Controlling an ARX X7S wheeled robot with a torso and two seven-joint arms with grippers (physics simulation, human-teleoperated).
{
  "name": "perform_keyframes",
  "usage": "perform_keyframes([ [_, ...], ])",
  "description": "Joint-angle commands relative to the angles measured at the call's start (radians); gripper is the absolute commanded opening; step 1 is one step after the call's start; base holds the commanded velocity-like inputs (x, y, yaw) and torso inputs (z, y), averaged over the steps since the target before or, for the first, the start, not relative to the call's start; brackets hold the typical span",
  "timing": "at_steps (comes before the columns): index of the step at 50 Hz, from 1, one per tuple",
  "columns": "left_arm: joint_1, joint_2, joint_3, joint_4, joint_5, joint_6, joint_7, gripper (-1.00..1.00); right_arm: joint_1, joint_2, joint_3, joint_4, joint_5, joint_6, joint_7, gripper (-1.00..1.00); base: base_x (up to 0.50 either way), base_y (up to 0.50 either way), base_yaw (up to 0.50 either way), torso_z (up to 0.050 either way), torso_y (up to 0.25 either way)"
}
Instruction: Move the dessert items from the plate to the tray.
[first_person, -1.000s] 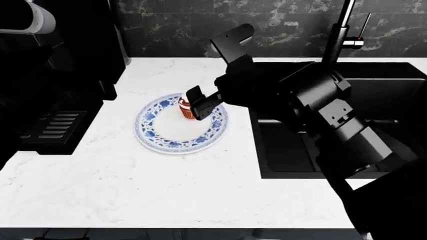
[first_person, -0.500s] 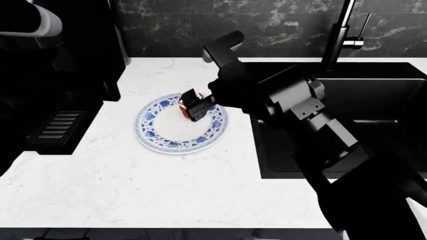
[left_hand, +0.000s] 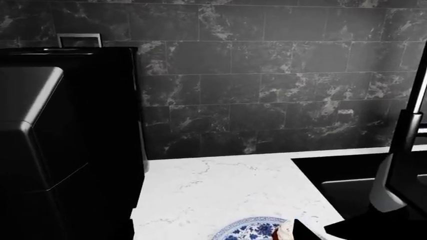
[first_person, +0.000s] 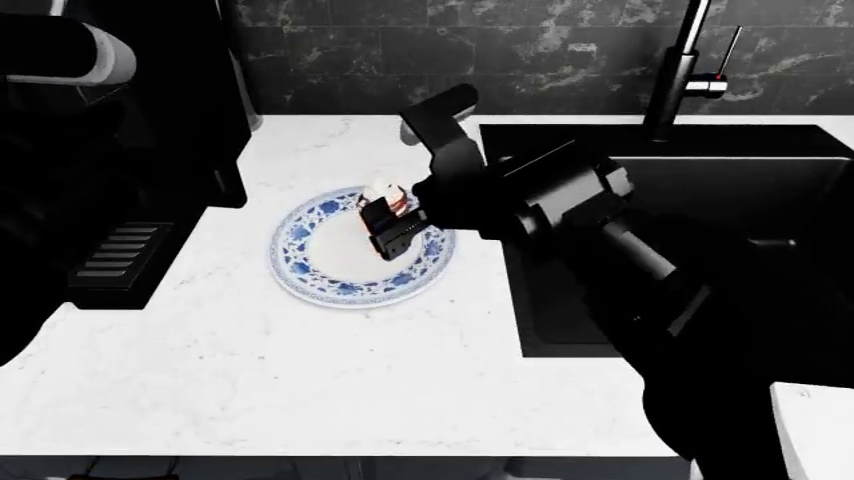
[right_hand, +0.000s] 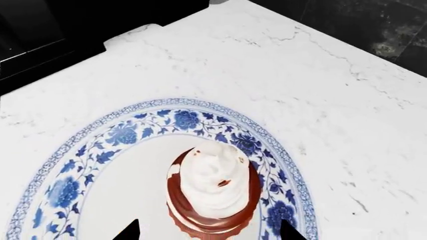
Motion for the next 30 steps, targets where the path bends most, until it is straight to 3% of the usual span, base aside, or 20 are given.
perform_keyframes([
  [1,0.018,0.002,0.005,-0.005,0.027,0.017,0.023,1.0,0.015,-0.003,-0.104,0.033,0.112,-0.03,0.008,1.0,0.0,0.0,0.0,0.0,0.0],
  [30,0.019,-0.003,0.012,-0.001,0.036,0.035,0.035,1.0,0.051,-0.003,-0.112,0.036,0.137,-0.05,0.006,1.0,0.0,0.0,0.0,0.0,0.0],
])
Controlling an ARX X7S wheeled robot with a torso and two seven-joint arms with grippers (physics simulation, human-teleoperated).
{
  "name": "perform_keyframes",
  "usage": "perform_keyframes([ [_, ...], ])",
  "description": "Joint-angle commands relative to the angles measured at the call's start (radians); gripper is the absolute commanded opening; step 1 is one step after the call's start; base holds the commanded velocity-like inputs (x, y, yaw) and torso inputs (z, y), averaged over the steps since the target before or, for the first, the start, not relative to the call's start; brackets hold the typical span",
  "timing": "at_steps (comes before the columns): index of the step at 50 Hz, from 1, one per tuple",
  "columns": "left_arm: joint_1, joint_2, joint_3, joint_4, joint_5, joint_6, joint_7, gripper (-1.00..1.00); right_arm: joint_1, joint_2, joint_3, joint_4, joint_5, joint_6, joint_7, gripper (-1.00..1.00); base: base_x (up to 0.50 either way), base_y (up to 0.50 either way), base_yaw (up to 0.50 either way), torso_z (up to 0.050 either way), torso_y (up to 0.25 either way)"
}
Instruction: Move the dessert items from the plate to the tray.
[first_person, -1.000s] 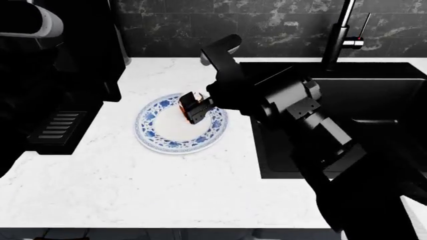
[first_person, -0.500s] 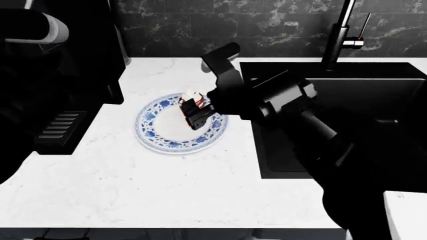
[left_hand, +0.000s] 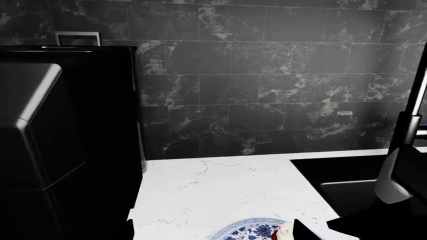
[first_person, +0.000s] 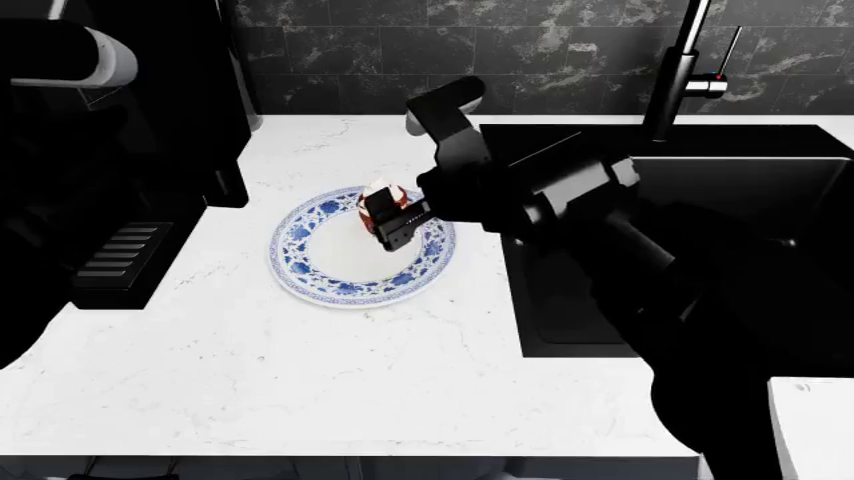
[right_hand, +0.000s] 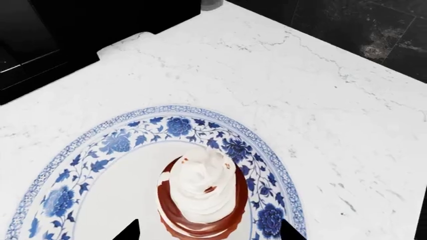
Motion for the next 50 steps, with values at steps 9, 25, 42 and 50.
perform_keyframes([
  [9,0.011,-0.005,0.008,0.008,0.013,0.011,0.01,1.0,0.023,0.0,-0.007,-0.002,0.014,-0.033,0.0,1.0,0.0,0.0,0.0,0.0,-0.052],
  [25,0.02,-0.007,0.018,0.002,0.037,0.023,0.033,1.0,0.019,0.0,-0.007,-0.004,0.014,-0.048,-0.013,1.0,0.0,0.0,0.0,0.0,-0.127],
  [42,0.031,-0.003,0.022,-0.009,0.046,0.037,0.028,1.0,0.032,0.0,-0.011,-0.034,0.015,-0.126,-0.089,-1.0,0.0,0.0,0.0,0.0,-0.022],
  [50,0.035,-0.004,0.024,-0.01,0.051,0.043,0.035,1.0,0.037,0.0,-0.01,-0.036,0.021,-0.14,-0.094,-1.0,0.0,0.0,0.0,0.0,0.0],
])
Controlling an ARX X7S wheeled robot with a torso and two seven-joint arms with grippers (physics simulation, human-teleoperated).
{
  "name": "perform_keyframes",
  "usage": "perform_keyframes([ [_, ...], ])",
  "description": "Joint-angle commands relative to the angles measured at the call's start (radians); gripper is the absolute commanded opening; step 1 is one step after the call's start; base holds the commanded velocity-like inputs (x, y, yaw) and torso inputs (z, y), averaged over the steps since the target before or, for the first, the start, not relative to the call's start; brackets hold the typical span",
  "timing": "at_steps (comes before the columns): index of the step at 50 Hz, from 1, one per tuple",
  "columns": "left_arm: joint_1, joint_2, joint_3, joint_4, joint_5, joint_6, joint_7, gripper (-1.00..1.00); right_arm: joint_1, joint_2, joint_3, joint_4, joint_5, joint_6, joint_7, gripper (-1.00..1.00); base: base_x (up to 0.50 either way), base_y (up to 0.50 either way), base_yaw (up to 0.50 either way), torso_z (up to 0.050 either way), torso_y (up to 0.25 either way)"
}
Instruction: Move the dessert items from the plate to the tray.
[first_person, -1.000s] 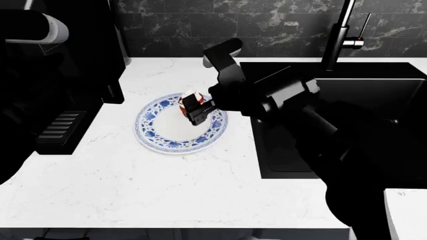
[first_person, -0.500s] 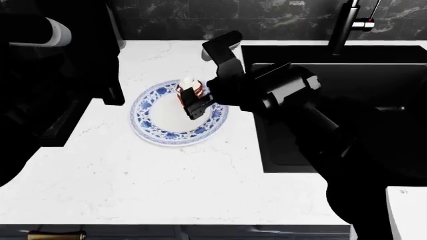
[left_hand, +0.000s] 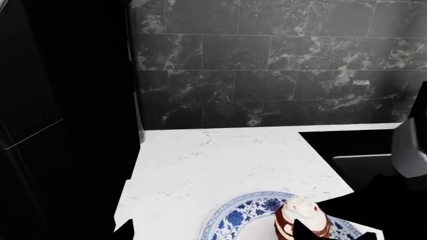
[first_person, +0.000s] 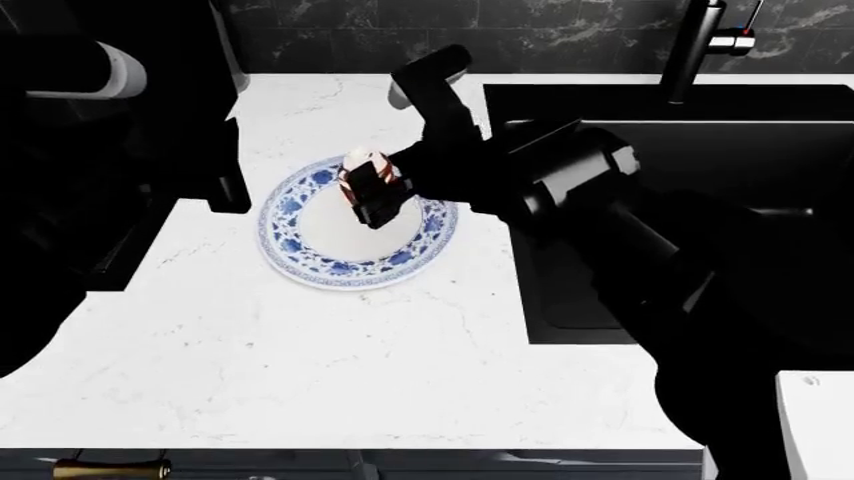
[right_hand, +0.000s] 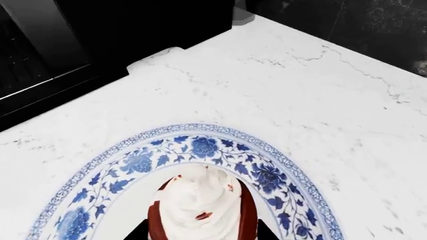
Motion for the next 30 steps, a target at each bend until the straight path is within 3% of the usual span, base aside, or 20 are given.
perform_keyframes([
  [1,0.006,0.001,0.003,-0.002,0.005,0.008,0.003,1.0,0.007,0.0,0.0,-0.011,-0.001,-0.029,-0.025,-1.0,0.0,0.0,0.0,0.0,0.0],
  [11,0.01,0.0,0.009,-0.006,0.017,0.016,0.013,1.0,0.018,0.0,0.0,0.0,0.007,-0.036,-0.018,-1.0,0.0,0.0,0.0,0.0,0.0],
  [22,0.009,-0.005,0.008,0.005,0.004,0.015,0.01,1.0,0.137,0.007,0.022,0.036,0.055,-0.067,0.016,-1.0,0.0,0.0,0.0,0.0,0.0],
  [30,-0.021,-0.011,0.007,0.027,-0.036,0.0,-0.012,1.0,0.179,0.285,0.088,-0.473,0.133,-0.024,0.319,-1.0,0.0,0.0,0.0,0.0,0.0],
])
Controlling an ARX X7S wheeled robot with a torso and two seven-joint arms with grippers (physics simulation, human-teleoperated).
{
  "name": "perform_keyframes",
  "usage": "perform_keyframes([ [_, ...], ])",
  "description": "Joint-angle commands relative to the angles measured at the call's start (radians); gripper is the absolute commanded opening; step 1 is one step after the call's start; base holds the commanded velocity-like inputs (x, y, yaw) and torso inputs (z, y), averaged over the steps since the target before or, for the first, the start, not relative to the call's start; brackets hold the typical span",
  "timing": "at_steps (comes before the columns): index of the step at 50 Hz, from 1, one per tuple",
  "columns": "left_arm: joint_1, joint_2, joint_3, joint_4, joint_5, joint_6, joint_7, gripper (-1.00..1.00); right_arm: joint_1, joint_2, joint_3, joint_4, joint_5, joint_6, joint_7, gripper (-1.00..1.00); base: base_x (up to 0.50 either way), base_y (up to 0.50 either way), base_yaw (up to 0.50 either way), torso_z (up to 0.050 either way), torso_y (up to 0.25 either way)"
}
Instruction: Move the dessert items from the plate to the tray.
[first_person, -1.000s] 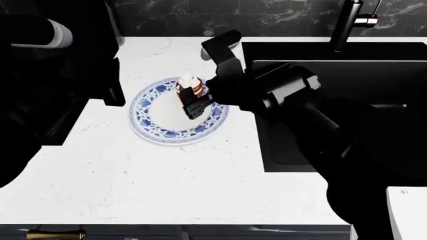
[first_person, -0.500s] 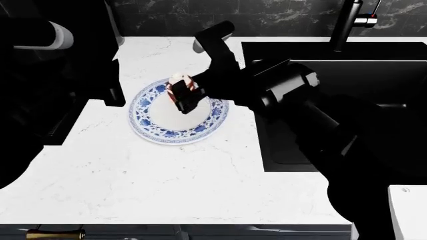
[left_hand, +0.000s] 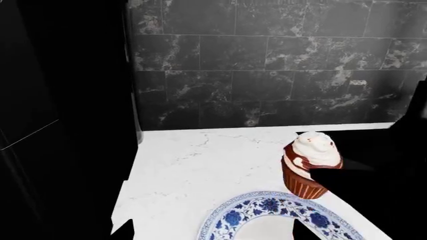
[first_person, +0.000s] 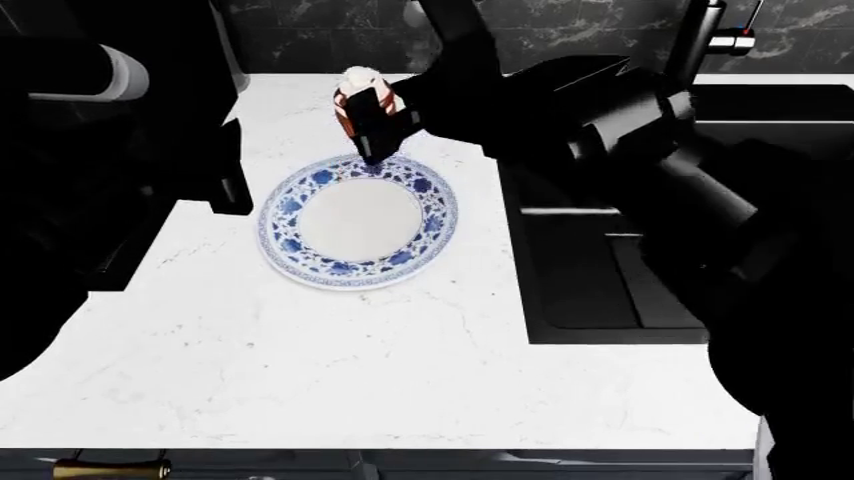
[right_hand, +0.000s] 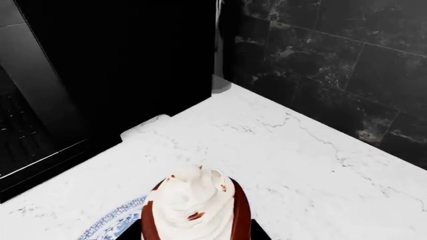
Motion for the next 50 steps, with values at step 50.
perform_keyframes([
  [50,-0.082,-0.004,0.035,0.015,-0.039,-0.014,-0.022,1.0,0.008,0.694,0.137,-1.02,0.124,-0.005,0.612,-1.0,-0.27,-0.17,0.0,0.0,0.0],
])
